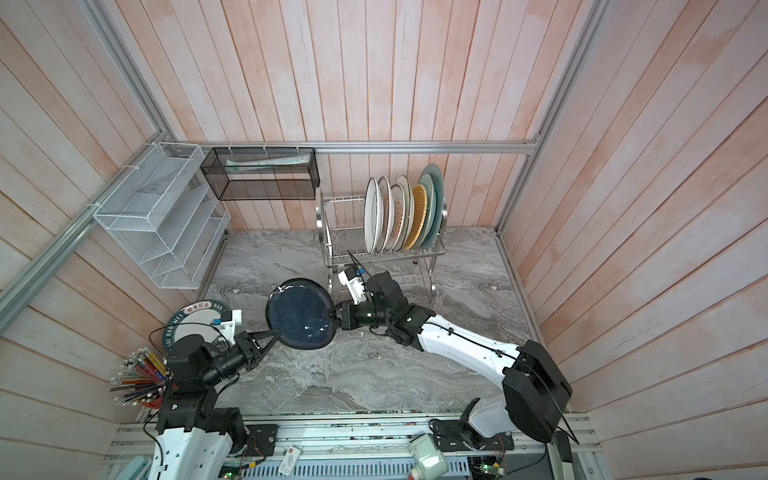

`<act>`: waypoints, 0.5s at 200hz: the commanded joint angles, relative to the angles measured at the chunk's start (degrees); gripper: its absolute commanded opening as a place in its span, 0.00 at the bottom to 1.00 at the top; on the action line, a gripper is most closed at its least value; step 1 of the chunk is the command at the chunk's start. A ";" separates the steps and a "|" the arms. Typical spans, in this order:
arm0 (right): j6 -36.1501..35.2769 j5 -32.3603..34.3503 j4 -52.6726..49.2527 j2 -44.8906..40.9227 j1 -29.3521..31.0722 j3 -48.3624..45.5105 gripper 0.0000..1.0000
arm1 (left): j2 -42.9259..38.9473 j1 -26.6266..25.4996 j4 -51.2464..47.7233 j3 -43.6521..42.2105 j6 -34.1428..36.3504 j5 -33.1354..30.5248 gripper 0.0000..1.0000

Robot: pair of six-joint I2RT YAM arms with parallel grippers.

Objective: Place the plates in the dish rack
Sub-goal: 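Grasp the plate rim with the right gripper and open the left gripper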

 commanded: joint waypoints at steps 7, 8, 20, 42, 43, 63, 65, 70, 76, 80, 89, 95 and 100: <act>-0.24 1.06 6.15 -2.66 0.93 -0.69 0.00 | -0.16 -0.23 4.46 -0.30 0.69 0.99 0.00; -0.19 1.08 6.19 -2.66 0.93 -0.69 0.00 | -0.10 -0.23 4.46 -0.31 0.69 0.98 0.01; -0.06 1.46 6.25 -2.94 0.98 -1.19 0.00 | 0.00 -0.23 3.99 -0.24 1.20 0.32 0.17; -0.47 2.42 5.63 -3.41 1.51 -1.54 0.00 | -0.61 -0.23 2.18 0.18 2.24 -1.41 0.53; -0.48 2.50 5.58 -3.52 1.53 -1.56 0.00 | -0.67 -0.23 2.09 0.20 2.30 -1.49 0.54; -0.91 3.90 4.76 -4.60 2.05 -2.09 0.00 | -1.41 -0.25 0.84 0.94 3.29 -2.89 0.73; -0.95 4.03 4.75 -4.73 2.07 -2.14 0.00 | -1.46 -0.23 0.72 1.09 3.45 -3.02 0.75; -1.01 4.43 4.49 -5.12 2.16 -2.24 0.00 | -1.55 -0.25 0.34 1.57 4.04 -3.31 0.80; -1.17 4.95 4.02 -5.54 2.23 -2.28 0.00 | -1.58 -0.23 -0.11 2.28 4.75 -3.80 0.85; -1.31 5.31 3.83 -5.90 2.33 -2.35 0.00 | -1.54 -0.25 -0.39 2.79 5.29 -4.13 0.88; -1.61 6.15 3.30 -6.70 2.51 -2.40 0.00 | -1.45 -0.23 -0.57 3.93 6.26 -4.63 0.96; -1.85 6.71 2.86 -7.24 2.67 -2.24 0.00 | -1.45 -0.23 -0.28 4.63 6.80 -4.77 1.00; -2.02 7.00 2.40 -7.67 2.73 -2.06 0.00 | -1.36 -0.23 0.06 5.17 7.20 -4.86 1.00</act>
